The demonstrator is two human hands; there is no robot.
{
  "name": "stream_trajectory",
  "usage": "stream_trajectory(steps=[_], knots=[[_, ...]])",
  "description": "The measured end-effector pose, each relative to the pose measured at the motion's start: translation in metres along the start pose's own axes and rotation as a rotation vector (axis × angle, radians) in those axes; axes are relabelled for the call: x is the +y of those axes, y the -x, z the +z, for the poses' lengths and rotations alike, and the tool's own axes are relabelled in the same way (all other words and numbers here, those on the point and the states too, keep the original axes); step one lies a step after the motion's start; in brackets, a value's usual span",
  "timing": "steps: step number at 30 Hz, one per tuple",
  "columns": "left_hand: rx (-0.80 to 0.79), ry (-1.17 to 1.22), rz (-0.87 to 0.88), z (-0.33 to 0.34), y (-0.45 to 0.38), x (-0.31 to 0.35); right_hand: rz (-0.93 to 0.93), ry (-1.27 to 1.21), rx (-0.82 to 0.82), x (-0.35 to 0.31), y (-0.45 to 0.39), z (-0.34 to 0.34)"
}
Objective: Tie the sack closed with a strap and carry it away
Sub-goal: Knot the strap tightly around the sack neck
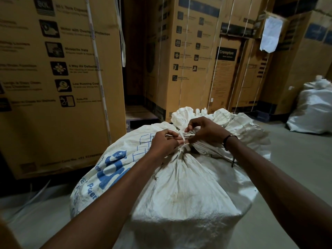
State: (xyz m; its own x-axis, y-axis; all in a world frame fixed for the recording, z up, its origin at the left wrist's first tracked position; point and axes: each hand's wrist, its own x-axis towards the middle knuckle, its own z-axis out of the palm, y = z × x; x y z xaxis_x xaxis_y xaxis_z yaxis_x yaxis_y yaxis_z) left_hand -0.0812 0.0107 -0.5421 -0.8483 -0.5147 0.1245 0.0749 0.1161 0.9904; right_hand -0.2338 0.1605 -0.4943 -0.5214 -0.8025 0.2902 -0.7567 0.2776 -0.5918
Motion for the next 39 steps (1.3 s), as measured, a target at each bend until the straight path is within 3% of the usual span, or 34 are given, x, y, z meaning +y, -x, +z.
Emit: stream_trajectory(steps=[8,18,25,32,36,39], knots=[[0.103,-0.172,0.030,0.002,-0.004,0.007,0.010,0.026,-0.079,-0.003,-0.005,-0.001],[0.114,-0.329,0.333,0.008,-0.001,-0.002,-0.058,-0.139,-0.185,0.002,0.002,-0.011],[0.159,-0.470,0.555,0.012,-0.006,-0.007,-0.110,-0.054,-0.068,-0.002,0.001,-0.013],[0.099,-0.511,0.651,0.003,-0.013,-0.004,-0.211,0.100,0.280,-0.011,-0.001,-0.010],[0.055,-0.535,0.684,0.003,-0.017,-0.004,-0.296,0.149,0.298,-0.011,0.000,-0.006],[0.056,-0.556,0.719,0.000,-0.022,-0.005,-0.341,0.161,0.200,-0.015,0.008,-0.004]])
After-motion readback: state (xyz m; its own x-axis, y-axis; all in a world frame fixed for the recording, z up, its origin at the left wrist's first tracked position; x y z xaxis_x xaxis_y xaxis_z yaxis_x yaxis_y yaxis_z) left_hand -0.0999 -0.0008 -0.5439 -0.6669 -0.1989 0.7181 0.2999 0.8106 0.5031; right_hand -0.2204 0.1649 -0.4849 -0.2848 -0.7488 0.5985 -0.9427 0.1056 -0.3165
